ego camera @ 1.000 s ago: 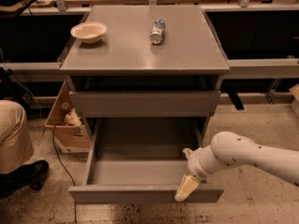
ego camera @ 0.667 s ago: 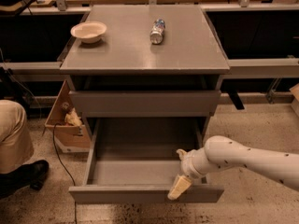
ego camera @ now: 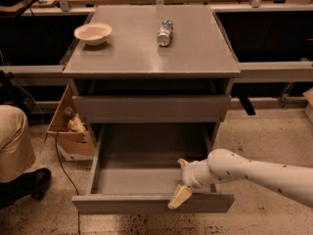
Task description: Close middle drawer
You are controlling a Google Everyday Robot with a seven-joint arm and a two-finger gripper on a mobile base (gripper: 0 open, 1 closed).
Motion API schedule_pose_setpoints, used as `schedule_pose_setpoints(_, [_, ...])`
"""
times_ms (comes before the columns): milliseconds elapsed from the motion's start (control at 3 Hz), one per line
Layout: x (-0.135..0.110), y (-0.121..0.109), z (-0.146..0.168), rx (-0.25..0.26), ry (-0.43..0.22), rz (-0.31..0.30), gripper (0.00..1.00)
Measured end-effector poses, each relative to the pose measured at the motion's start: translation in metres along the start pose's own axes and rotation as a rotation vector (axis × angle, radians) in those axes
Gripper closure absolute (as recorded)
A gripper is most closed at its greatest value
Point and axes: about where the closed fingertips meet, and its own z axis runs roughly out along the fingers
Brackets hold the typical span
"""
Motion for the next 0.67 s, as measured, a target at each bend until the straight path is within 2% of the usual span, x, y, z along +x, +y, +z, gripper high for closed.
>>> schedule_pose_setpoints(333, [0.0014, 0.0014, 0.0128, 0.000, -0.022, -0.008, 0.16])
schedule_pose_setpoints(667, [-0.0047, -0.0040, 0.0177, 0.010, -0.043, -0.020, 0.38])
